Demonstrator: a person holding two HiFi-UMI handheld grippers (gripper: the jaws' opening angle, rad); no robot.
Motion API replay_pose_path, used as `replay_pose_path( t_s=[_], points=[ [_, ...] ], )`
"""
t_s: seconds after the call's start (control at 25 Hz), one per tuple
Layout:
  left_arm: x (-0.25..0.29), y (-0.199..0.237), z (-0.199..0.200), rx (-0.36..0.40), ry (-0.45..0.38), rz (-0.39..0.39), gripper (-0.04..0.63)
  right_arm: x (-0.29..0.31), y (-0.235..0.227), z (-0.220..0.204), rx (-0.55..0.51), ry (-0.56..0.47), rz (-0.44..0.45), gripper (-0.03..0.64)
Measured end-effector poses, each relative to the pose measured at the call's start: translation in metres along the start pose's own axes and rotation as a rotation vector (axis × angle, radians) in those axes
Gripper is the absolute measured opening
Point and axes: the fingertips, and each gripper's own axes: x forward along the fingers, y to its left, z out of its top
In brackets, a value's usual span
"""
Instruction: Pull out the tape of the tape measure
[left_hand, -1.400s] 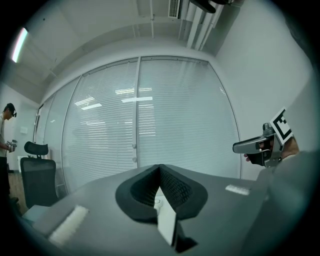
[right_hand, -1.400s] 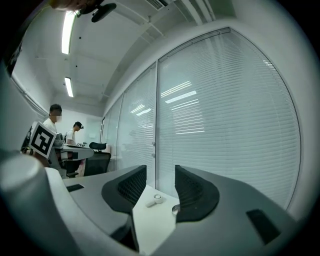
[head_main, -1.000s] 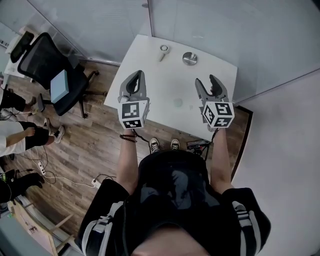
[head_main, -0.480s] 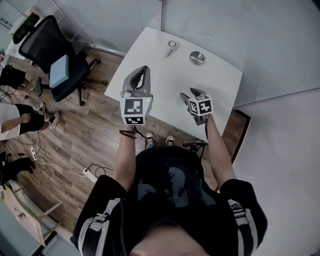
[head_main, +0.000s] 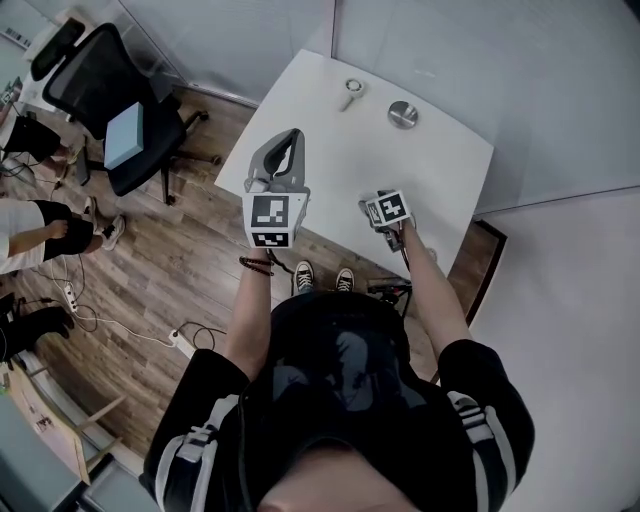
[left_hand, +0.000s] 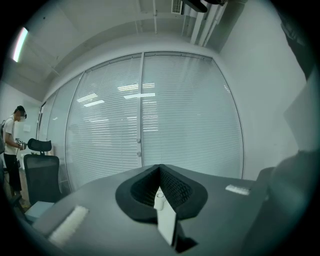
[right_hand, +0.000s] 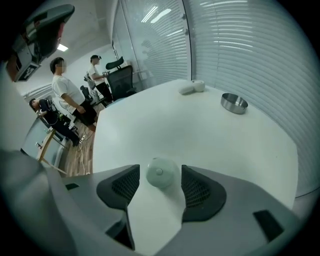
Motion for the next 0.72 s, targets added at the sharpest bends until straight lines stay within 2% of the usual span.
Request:
replay_pose_path(
  t_s=[0.28, 0.4, 0.56, 0.72],
  points=[
    [-0.004, 0.004, 0.003, 0.012, 0.002, 0.003, 0.002, 0.019, -0.004, -0.015, -0.05, 0.091, -0.075, 0.257],
    [-0.006, 0.006, 0.003, 0.014, 0.003, 0.008, 0.001, 0.023, -0.003, -0.014, -0.06, 0.098, -0.081, 0.228],
    [-0.005, 0.0, 0.0, 0.012, 0.003, 0.002, 0.001, 0.016, -0.005, -0.011, -0.024, 0.049, -0.085, 0.218],
    [-0.006, -0.006, 0.0, 0.009, -0.001, -0.019, 0.0, -0.02, -0.008, 0.012, -0.021, -0.114, -0.13, 0.218]
  ],
)
